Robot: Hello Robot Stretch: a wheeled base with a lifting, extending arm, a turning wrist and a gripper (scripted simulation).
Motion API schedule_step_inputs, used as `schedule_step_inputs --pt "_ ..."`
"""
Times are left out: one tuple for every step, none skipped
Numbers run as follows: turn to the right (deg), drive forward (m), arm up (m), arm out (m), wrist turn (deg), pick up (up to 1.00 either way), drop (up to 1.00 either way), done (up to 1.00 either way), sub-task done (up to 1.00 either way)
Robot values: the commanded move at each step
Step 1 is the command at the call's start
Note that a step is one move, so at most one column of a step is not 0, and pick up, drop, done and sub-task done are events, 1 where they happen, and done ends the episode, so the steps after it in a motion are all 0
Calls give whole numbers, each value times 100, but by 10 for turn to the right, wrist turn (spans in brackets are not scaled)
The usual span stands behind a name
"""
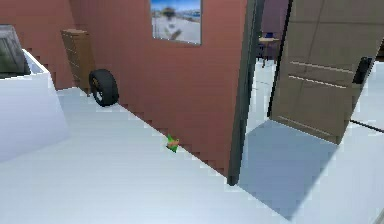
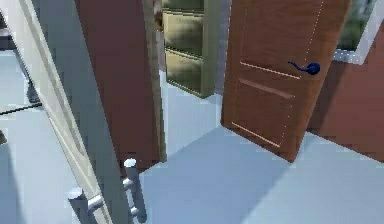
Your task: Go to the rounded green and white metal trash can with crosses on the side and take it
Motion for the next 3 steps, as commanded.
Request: schedule_step_inputs --pt "0 20 0 0 0 0 0 0 0" --pt "300 0 0 0 0 0 0 0 0" --pt "0 100 0 0 0 0 0 0 0"
